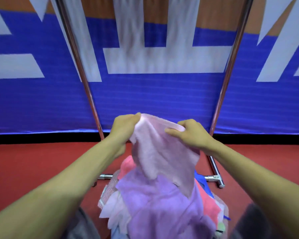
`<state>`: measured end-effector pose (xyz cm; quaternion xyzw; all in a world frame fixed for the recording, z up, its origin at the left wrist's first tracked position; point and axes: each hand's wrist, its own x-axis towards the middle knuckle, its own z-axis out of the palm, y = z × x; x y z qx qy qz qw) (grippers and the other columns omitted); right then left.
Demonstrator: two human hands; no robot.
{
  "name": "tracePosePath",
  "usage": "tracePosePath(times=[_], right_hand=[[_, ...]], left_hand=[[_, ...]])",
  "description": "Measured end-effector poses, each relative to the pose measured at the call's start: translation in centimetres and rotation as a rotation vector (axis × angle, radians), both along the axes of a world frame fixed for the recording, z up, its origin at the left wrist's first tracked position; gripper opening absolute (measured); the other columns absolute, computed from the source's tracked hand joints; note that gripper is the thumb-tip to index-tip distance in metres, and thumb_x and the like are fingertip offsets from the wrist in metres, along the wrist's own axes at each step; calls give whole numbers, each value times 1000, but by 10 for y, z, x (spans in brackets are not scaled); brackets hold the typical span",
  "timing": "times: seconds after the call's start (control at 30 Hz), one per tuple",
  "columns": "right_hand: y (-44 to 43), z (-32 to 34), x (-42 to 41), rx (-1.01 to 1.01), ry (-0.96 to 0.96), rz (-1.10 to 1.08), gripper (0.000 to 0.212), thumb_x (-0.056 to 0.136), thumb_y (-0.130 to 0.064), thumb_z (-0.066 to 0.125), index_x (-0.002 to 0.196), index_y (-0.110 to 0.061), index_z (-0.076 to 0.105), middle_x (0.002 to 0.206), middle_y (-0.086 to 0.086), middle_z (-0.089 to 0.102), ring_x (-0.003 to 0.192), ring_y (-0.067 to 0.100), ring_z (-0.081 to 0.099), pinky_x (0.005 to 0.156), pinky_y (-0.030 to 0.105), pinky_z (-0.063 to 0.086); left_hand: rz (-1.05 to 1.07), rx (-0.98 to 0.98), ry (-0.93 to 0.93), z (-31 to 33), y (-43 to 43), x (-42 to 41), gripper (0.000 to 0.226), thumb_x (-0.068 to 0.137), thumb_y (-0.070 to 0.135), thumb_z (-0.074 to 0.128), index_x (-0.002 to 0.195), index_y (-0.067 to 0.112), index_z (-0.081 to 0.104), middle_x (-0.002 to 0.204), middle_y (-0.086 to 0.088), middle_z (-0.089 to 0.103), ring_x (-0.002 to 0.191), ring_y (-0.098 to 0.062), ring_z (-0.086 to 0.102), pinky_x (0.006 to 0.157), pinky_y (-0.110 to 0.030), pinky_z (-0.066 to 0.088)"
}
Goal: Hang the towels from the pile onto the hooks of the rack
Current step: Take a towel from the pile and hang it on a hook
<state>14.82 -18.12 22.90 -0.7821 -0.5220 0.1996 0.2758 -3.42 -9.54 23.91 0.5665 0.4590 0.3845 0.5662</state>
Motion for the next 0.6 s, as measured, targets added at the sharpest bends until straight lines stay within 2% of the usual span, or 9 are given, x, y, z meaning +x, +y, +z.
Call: tracePosePath(times=[0.13,0.2,0.27,0.33,0.4,0.5,0.6], right_hand=[[9,14,-10,18,230,42,60,78,-53,70,80,6,57,70,3,54,64,16,47,60,30,39],[10,26,-7,29,387,64,58,79,-47,73,84,9,60,73,7,58,65,17,51,62,32,42],[5,32,-3,-2,570,31,47,81,-41,74,84,5,65,77,11,64,67,20,57,65,33,46],[1,32,-4,-8,745,-24,32,84,-33,71,91,-2,68,80,13,65,69,20,58,65,31,48],[0,30,-8,25,939,-53,26,89,-24,66,100,0,67,85,13,65,69,20,61,64,28,50],[-1,31,-15,66,1093,-65,22,94,-15,59,103,4,67,91,15,71,70,20,69,62,26,58],[-3,33,-18,118,1199,-137,23,94,-8,57,108,8,64,105,21,71,90,29,71,75,32,60]], left_hand=[[36,-209,-186,18,-3,18,28,91,26,62,101,2,68,94,-14,68,79,-26,63,71,-34,49],[74,-254,-252,21,-2,20,24,91,23,61,102,2,67,93,-15,68,79,-27,63,70,-34,49],[92,-262,-237,24,-3,19,21,85,22,66,97,5,68,87,-13,65,74,-26,59,68,-34,46],[64,-208,-147,23,-6,21,20,76,24,69,91,11,65,85,-11,57,75,-23,50,67,-36,40],[18,-102,-102,20,-15,22,13,84,24,67,88,12,63,82,-8,53,73,-20,47,63,-32,39],[-9,57,-69,14,-24,20,15,90,20,64,85,7,68,81,-6,64,73,-16,56,64,-29,47],[-19,186,-10,13,-25,15,8,87,19,67,80,16,70,77,2,69,72,-8,59,66,-23,48]])
